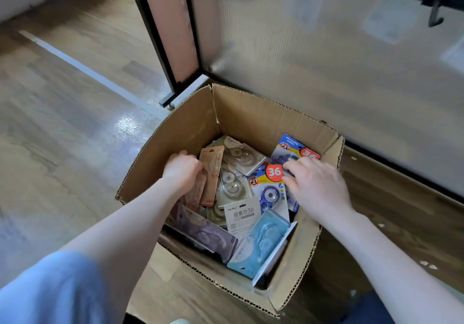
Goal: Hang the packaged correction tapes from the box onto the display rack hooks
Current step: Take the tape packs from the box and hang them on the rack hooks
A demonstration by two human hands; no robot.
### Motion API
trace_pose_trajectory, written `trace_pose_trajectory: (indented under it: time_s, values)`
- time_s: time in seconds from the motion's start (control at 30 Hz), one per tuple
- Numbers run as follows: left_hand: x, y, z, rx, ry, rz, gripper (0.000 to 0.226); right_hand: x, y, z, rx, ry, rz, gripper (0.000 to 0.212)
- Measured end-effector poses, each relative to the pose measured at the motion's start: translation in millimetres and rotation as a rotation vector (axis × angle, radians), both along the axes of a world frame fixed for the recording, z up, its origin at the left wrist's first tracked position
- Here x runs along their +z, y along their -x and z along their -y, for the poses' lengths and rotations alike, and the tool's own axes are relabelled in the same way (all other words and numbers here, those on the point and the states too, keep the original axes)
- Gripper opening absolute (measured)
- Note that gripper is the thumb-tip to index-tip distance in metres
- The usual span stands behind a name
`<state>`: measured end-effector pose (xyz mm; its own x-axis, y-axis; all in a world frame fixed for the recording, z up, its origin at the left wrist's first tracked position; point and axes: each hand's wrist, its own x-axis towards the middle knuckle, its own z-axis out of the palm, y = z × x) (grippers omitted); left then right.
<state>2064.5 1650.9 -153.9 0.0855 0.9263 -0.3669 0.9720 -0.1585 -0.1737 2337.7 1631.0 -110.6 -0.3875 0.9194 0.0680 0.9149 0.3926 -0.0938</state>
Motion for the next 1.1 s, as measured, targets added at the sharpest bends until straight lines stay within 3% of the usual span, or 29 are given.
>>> trace_pose_trajectory:
  time_s: [0.23,0.33,0.6,0.67,0.87,1.03,1.1]
  values:
    - [20,4,9,-0.201,0.016,0.076,0.016,17,21,7,-0.01,0.235,0.095,0.022]
    - [27,15,17,-0.157,0.061,0.162,0.011,7,40,5,-0.008,0.384,0.105,0.024]
    - [36,29,23,-0.057,0.064,0.284,0.012,-34,68,10,-0.067,0.907,-0.134,0.034]
    - [38,31,24,-0.042,0.049,0.305,0.008,-35,70,11,-0.087,0.935,-0.155,0.029]
    - [42,33,21,0.122,-0.062,0.466,0.007,-27,66,9,-0.104,0.903,-0.085,0.048]
    - [44,23,14,0.178,-0.103,0.523,0.008,-10,60,-1,-0.115,0.871,0.006,0.012]
    - [44,22,12,0.184,-0.112,0.524,0.007,-2,55,-7,-0.117,0.819,0.049,0.012]
